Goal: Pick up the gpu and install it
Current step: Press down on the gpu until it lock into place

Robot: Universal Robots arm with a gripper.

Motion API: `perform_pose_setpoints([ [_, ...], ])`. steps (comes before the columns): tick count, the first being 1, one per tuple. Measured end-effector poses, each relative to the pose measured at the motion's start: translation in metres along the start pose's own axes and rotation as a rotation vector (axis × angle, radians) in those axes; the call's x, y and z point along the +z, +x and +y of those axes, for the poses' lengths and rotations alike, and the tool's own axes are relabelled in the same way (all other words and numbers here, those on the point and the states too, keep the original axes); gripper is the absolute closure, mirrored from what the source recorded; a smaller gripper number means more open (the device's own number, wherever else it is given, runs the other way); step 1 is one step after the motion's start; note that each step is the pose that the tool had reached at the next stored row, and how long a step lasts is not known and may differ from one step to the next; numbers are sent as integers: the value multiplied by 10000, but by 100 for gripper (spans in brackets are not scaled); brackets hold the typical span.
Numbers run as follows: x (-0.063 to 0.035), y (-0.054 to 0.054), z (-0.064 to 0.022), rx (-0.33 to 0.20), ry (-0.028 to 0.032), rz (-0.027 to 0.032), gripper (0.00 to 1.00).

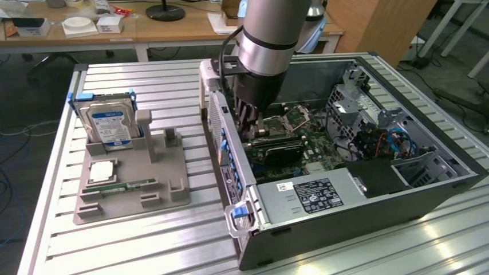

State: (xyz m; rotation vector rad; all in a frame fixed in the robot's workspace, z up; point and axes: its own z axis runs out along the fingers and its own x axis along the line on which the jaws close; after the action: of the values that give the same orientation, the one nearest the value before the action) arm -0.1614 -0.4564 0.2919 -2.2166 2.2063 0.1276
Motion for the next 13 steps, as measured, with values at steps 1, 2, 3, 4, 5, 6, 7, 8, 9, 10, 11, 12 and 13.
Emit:
perform_pose_setpoints([
  [1, 1, 1, 2, -4, -2, 0, 90],
  [2, 2, 2, 5, -6, -5, 0, 90],
  [3, 3, 2, 8, -6, -7, 0, 90],
  [4, 4, 2, 11, -7, -10, 0, 90],
  [5, 5, 2, 15, -7, -12, 1, 90],
  [6, 6, 3, 21, -9, -12, 0, 90],
  [7, 7, 3, 26, -10, -12, 1, 90],
  [8, 8, 2, 30, -12, -13, 0, 90],
  [9, 9, 3, 30, -14, -14, 1, 90],
  [10, 9, 3, 30, -14, -20, 2, 90],
  [11, 10, 3, 31, -13, -22, 2, 90],
  [12, 10, 3, 31, -12, -22, 2, 90],
  [13, 10, 3, 31, -11, -24, 1, 90],
])
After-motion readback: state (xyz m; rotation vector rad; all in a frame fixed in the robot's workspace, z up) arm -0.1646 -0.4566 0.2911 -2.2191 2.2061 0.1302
